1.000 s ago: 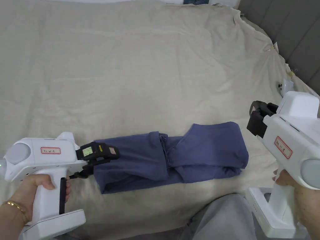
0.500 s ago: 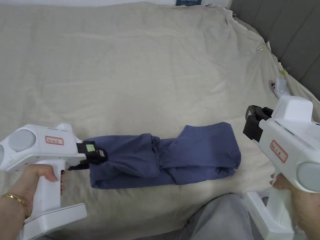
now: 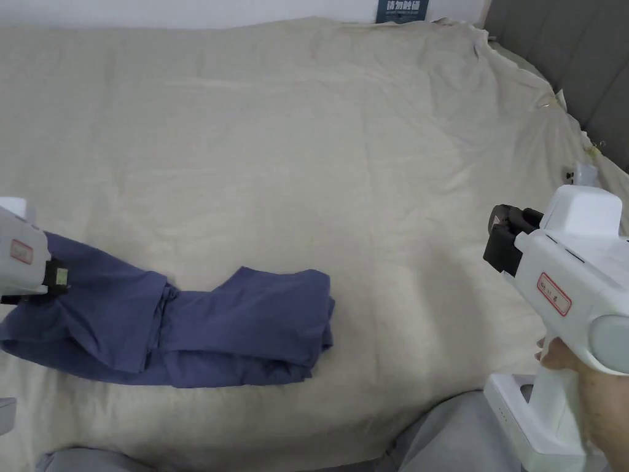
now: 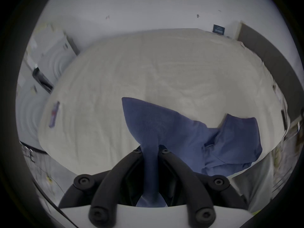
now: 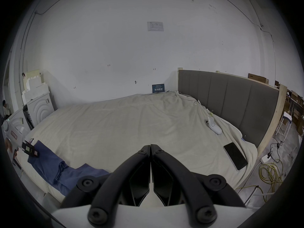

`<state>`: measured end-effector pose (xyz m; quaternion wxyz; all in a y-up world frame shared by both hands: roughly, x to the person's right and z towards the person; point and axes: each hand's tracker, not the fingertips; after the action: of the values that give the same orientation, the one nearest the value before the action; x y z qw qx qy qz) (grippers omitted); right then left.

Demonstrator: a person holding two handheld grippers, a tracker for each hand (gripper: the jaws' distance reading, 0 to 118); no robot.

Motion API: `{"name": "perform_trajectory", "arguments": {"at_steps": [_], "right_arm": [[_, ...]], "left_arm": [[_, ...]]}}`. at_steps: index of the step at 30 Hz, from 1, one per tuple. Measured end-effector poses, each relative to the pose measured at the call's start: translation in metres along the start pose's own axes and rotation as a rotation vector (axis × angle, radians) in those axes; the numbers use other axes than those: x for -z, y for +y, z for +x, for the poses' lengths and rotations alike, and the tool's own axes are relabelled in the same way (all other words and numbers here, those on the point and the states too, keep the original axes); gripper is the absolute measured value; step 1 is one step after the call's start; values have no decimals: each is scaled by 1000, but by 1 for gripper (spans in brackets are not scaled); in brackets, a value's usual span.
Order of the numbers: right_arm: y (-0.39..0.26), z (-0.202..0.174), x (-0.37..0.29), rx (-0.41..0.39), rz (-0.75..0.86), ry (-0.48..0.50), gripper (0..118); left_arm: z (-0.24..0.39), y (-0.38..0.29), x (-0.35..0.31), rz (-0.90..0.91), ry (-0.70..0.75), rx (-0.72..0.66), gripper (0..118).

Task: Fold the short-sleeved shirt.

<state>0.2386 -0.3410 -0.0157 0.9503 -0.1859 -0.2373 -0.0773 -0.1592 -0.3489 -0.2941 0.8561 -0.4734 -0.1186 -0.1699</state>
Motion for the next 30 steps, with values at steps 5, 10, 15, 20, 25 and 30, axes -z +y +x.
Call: {"name": "perform_trajectory", "arguments": {"at_steps": [5,10,15,20,25,30], "right_arm": [[-2,-3,-4,17,11,13,0],[-3,7,-12,31,21,2,0],[-8,21,-20,60,22,-17,0],[-15,39,-24,66,13,-42,0],[-16,49,-26,72,6,-71,0],[-15,48,-25,71,0,-79,0]], "left_arm": [[63,0,-26,44,-85,137,10],[134,-6,-32,39,-226,269,10],[202,-10,-9,-32,-325,313,10],[254,-13,33,-128,-369,227,10],[275,-18,51,-136,-363,254,41],[248,-2,38,-146,-615,47,111]]}}
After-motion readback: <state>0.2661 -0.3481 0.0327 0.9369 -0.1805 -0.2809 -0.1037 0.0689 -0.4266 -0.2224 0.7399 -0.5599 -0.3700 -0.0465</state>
